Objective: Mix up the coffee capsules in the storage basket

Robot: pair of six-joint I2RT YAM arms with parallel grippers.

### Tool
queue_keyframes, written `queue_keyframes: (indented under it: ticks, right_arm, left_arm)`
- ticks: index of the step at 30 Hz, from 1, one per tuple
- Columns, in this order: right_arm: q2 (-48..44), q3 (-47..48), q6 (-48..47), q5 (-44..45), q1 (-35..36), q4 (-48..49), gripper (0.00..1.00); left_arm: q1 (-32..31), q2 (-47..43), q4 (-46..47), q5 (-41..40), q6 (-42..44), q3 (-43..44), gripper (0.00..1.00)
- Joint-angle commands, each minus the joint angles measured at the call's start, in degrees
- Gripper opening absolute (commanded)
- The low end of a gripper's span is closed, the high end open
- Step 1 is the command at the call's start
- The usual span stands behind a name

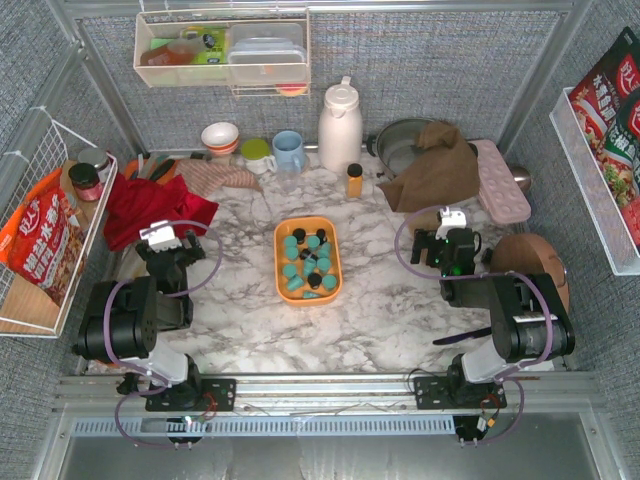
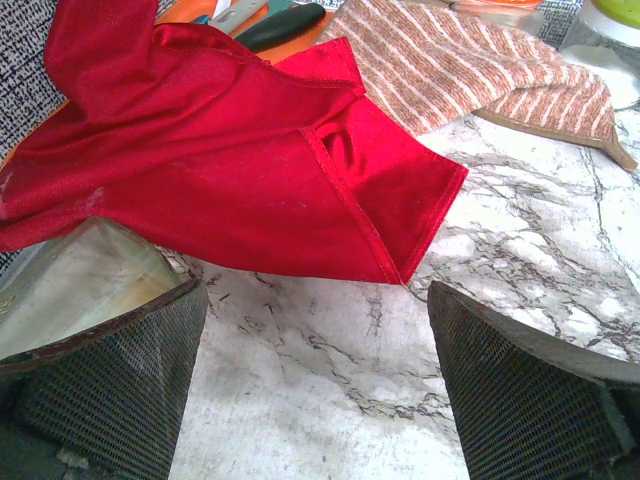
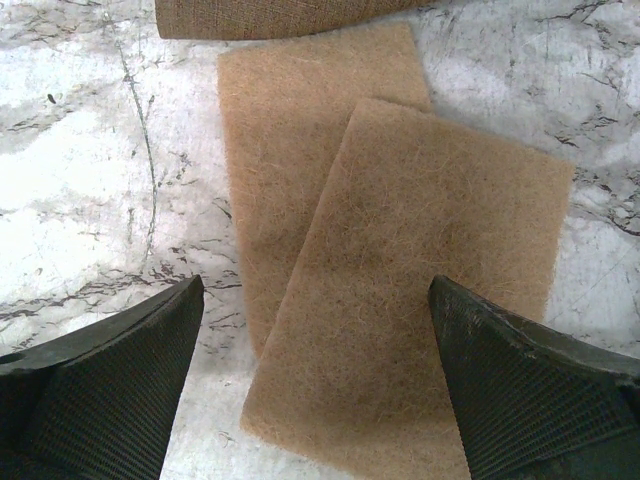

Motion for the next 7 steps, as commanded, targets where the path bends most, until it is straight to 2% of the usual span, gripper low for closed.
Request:
queue_keyframes:
  ticks: [1,7]
  right_arm:
    - [-0.09,0.49,0.22,0.03,0.12,1.12,0.99]
    - [0.11,0.67,-0.12,0.68,0.46,0.87,0.99]
  left_arm:
    - [0.09,0.09,0.99,0.60,0.14,0.23,0.99]
    - [0.09,0.09,1.03,0.55,0.13,0.23,0.99]
